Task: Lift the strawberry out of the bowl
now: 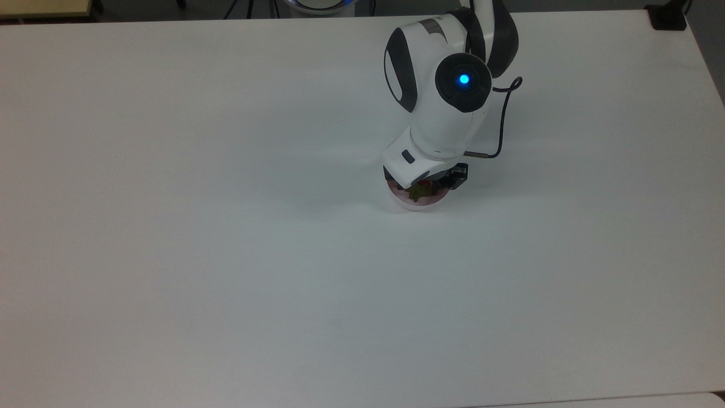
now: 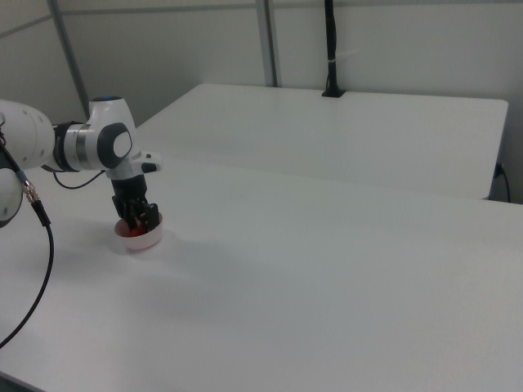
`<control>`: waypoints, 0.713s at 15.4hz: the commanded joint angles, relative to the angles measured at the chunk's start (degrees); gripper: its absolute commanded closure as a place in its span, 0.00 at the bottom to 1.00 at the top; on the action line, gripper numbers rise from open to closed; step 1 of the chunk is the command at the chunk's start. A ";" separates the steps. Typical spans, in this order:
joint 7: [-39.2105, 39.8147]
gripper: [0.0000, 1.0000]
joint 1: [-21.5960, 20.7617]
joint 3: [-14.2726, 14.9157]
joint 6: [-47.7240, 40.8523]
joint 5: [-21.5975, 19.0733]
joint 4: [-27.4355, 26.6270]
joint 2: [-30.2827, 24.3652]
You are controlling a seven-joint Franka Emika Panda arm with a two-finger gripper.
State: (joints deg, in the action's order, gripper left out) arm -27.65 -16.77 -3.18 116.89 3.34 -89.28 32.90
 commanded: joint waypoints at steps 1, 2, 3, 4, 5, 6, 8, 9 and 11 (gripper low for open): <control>-1.09 0.35 -0.37 0.19 0.36 1.14 -1.07 -3.01; -1.09 0.35 -0.37 0.10 0.18 1.14 -0.81 -3.53; -1.09 0.35 -0.37 0.10 -0.43 1.05 -0.64 -3.89; -1.09 0.35 -0.37 0.10 -1.57 0.96 0.24 -4.15; -1.00 0.35 -0.37 0.10 -2.80 0.88 0.59 -4.42; -1.00 0.35 -0.29 0.10 -3.33 0.88 0.60 -4.77; -0.74 0.34 -0.28 0.10 -3.34 1.14 0.60 -4.60; -0.82 0.29 -0.28 0.10 -2.99 1.23 0.42 -4.25; -1.00 0.10 -0.37 0.10 -2.63 1.23 -0.11 -3.54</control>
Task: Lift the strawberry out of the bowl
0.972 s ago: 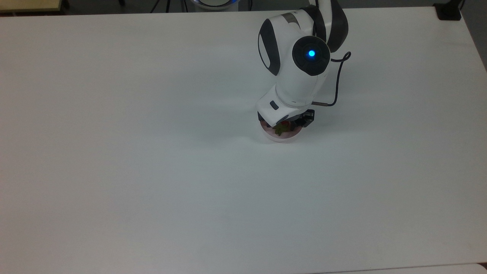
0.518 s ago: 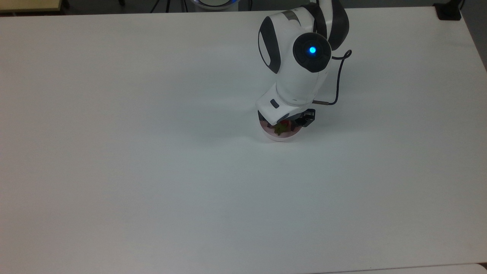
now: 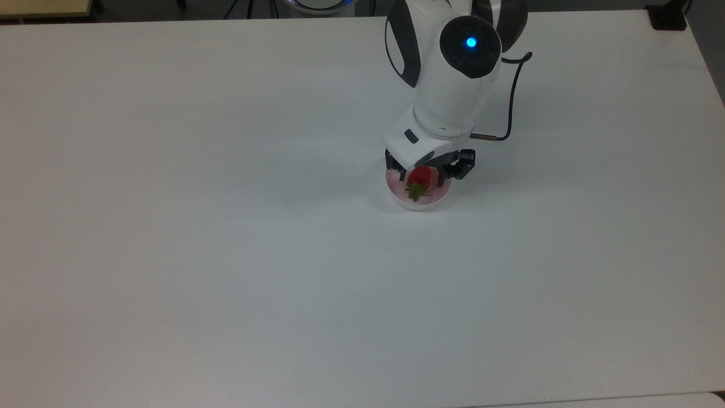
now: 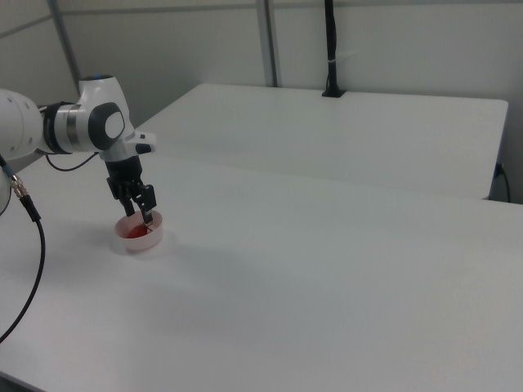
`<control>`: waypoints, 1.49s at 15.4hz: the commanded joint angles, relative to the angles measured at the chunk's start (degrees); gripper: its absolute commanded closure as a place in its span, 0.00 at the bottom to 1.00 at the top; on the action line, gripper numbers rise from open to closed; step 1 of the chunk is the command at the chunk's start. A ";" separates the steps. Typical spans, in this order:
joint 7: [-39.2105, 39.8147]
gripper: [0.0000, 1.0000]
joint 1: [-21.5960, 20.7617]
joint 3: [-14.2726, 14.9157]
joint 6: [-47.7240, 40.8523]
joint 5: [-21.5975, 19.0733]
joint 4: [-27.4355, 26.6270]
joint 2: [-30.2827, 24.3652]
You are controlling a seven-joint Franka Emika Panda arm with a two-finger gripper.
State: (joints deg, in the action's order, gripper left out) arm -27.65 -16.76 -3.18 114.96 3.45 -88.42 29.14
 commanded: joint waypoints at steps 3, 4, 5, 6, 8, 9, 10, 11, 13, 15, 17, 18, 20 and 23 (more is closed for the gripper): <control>-1.00 0.10 -0.29 0.10 -0.52 1.20 -1.58 1.53; -1.00 0.10 -0.20 0.19 -0.35 1.20 -1.67 1.62; -1.00 0.11 -0.20 0.19 0.96 1.20 -2.10 1.63; -1.00 0.16 -0.11 0.19 2.45 1.20 -2.98 1.71; -1.00 0.27 -0.11 0.19 3.87 1.20 -3.51 2.06; -0.91 0.35 -0.11 0.10 3.87 1.20 -3.51 2.06; -0.82 0.43 -0.11 0.19 3.87 1.20 -3.60 2.06; -0.82 0.50 -0.11 0.10 3.87 1.20 -3.51 2.06; -0.82 0.60 -0.03 0.19 3.87 1.20 -3.51 1.98; -0.74 0.60 0.06 0.19 3.35 1.20 -3.43 1.54; -0.65 0.60 0.06 0.19 2.99 1.20 -3.08 0.93; -0.47 0.60 0.06 0.19 2.99 1.20 -2.99 0.31; -0.38 0.60 0.15 0.19 1.07 1.03 -2.72 -0.31; 0.76 0.60 0.15 0.10 -2.27 0.68 -1.06 -1.01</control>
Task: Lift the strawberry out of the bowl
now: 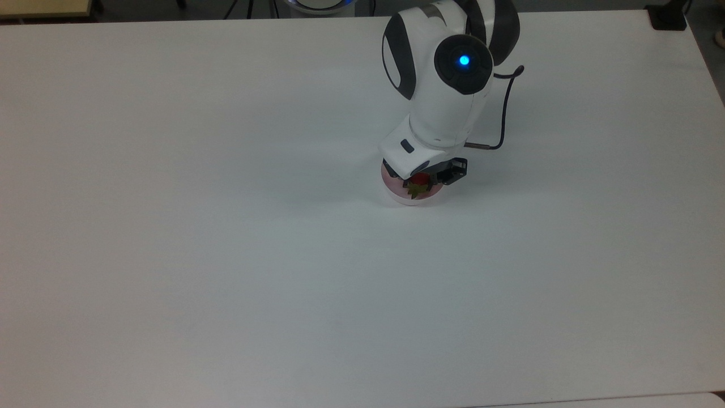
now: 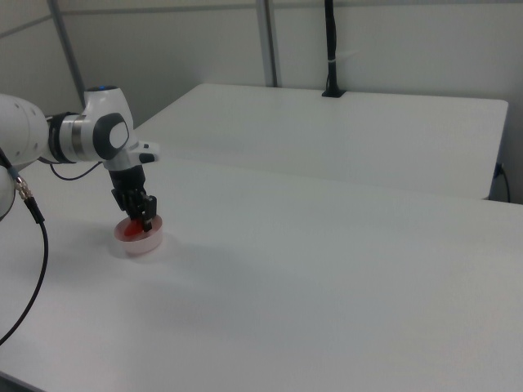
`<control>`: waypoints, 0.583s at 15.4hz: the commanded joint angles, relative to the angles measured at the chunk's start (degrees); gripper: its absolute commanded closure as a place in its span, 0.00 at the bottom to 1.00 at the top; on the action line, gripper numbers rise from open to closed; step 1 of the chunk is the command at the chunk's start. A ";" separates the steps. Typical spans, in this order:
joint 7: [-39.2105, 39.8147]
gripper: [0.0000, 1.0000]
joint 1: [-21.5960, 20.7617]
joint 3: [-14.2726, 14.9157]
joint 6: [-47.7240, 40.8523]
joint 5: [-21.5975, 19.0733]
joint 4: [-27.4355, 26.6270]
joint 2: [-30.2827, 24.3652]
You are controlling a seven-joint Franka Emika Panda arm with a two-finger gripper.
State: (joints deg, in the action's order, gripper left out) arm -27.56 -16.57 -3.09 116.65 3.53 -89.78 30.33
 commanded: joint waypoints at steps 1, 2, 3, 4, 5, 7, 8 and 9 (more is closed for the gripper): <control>0.66 0.59 0.05 0.02 -4.85 0.51 0.92 -2.46; 1.10 0.59 0.13 0.10 -5.12 0.60 1.01 -3.07; 2.41 0.59 0.66 0.19 -5.21 0.68 1.01 -3.60; 4.16 0.59 1.18 0.45 -5.47 0.77 1.01 -4.04; 5.74 0.59 1.89 0.72 -6.51 0.86 1.10 -4.57; 9.52 0.58 3.12 0.98 -7.49 1.12 1.10 -5.80; 11.45 0.58 3.91 1.16 -7.93 1.12 1.10 -6.33; 13.47 0.58 5.13 1.59 -8.28 1.38 1.10 -6.51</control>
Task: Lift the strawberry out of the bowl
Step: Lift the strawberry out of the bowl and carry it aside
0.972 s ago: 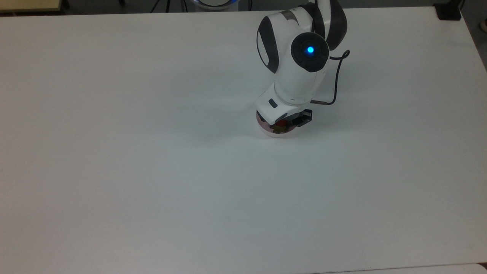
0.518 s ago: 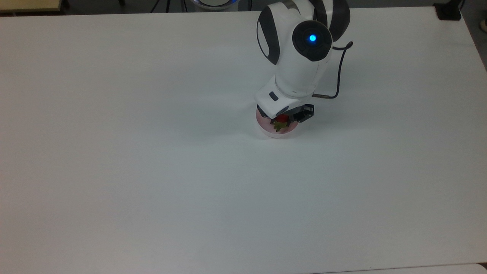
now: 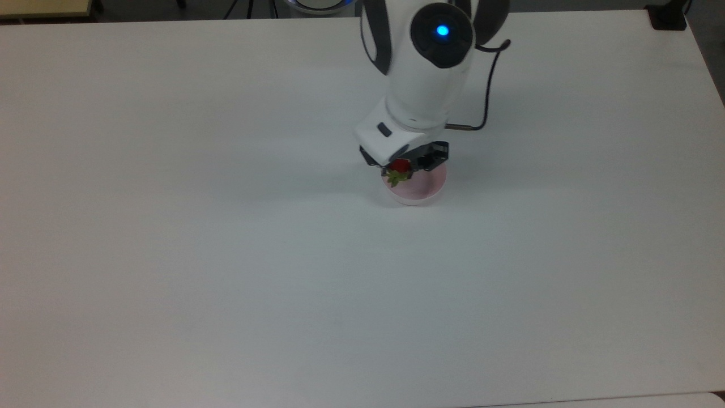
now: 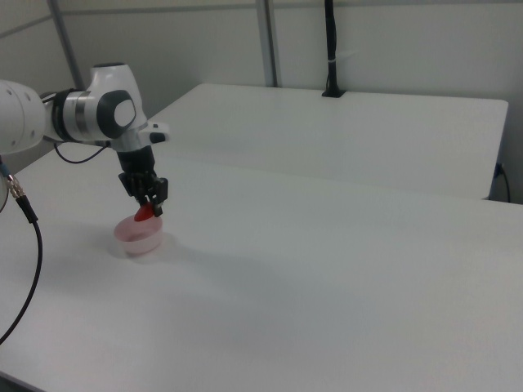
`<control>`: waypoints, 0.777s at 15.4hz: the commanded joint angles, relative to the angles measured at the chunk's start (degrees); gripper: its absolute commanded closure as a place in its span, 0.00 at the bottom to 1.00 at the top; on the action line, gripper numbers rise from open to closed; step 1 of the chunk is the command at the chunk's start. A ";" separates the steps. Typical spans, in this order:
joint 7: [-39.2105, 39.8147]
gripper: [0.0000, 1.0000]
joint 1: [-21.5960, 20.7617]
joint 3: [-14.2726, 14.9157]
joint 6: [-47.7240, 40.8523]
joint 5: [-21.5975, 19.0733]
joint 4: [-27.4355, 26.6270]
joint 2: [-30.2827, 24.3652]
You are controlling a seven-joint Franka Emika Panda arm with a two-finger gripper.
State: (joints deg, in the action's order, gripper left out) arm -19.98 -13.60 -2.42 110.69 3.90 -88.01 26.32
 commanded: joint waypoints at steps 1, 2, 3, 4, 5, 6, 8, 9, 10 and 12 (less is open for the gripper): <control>8.18 0.58 3.31 1.53 -2.32 1.46 -0.67 -2.41; 10.29 0.58 4.63 2.24 -1.88 2.16 -0.67 -2.15; 12.23 0.58 5.86 3.20 -1.62 3.21 -0.76 -1.63; 14.08 0.58 6.91 4.08 -1.35 4.44 -0.85 -0.66; 15.40 0.58 7.97 4.96 0.21 5.49 -0.93 0.22; 15.85 0.57 9.28 5.58 2.32 6.20 -1.28 0.83; 17.07 0.49 11.66 6.29 4.01 6.91 -1.37 2.33; 17.69 0.38 12.45 6.29 4.10 7.35 -1.37 2.68; 17.70 0.35 13.16 6.37 4.45 8.13 -1.46 3.38; 17.61 0.28 14.30 6.29 5.15 9.19 -1.99 3.74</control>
State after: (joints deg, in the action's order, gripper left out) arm -2.92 0.24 3.58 114.15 11.22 -88.55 30.20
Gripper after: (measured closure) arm 0.463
